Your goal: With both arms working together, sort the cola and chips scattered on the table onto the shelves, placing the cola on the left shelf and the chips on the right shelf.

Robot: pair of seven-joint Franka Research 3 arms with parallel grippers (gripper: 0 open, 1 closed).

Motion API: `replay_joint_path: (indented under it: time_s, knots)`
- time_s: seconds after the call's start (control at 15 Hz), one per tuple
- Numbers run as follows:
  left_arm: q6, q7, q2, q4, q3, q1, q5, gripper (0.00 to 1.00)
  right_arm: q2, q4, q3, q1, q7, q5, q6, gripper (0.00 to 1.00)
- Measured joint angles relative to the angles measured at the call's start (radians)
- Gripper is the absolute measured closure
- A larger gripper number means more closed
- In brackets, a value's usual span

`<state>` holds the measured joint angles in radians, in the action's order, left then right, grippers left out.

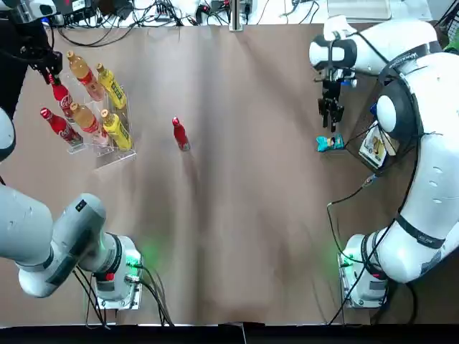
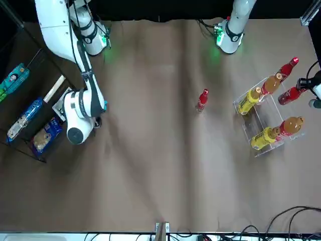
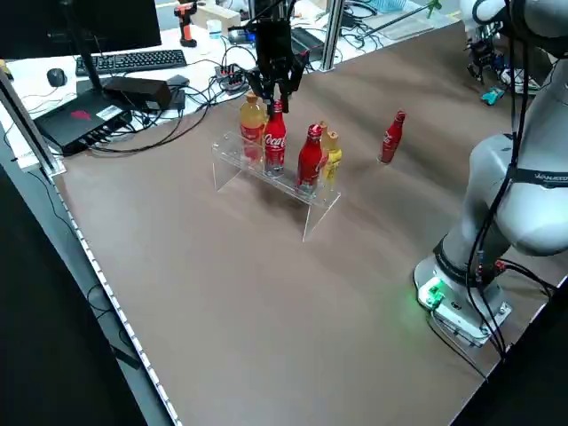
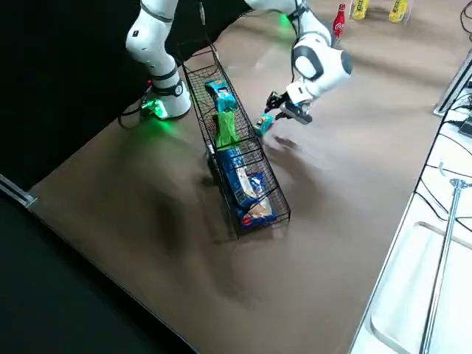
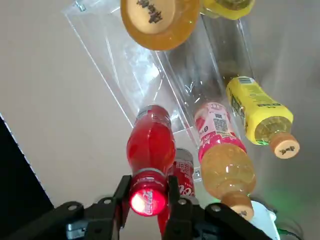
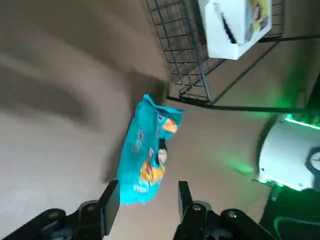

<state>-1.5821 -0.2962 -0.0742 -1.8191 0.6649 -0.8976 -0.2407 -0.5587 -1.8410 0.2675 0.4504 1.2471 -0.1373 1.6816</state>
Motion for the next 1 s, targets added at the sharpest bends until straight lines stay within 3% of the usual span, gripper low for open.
replay_joint_path:
  time_s: [0.13, 0.47, 0.53, 0.67, 0.73, 0.8, 1.0]
  knots:
    - [0.0, -0.002, 0.008, 0.0, 0.002, 0.0, 0.004, 0.52, -0.005, -0.057, 0.0, 0.001, 0.0, 0.0, 0.065, 0.45]
    - [-0.002, 0.005, 0.026, 0.056, 0.075, -0.001, 0.019, 0.08, -0.006, -0.144, 0.0, 0.019, 0.0, 0.0, 0.111, 0.46]
    - [-0.001, 0.024, 0.028, 0.072, 0.097, -0.001, 0.042, 0.01, -0.006, -0.148, 0.0, 0.025, 0.001, 0.0, 0.119, 0.53]
    - [0.001, 0.083, 0.029, 0.086, 0.146, 0.003, 0.093, 0.0, -0.006, -0.147, 0.0, 0.033, 0.01, 0.0, 0.124, 0.74]
    - [0.007, 0.171, 0.014, 0.075, 0.199, 0.033, 0.131, 0.0, 0.0, -0.137, 0.001, 0.035, 0.046, 0.0, 0.126, 0.9]
    - [0.008, 0.23, -0.005, 0.062, 0.221, 0.071, 0.136, 0.0, 0.003, -0.128, 0.002, 0.035, 0.062, 0.0, 0.132, 0.95]
    - [-0.001, 0.388, -0.086, 0.025, 0.238, 0.244, 0.137, 0.0, 0.005, -0.092, 0.006, 0.035, 0.066, 0.0, 0.137, 0.96]
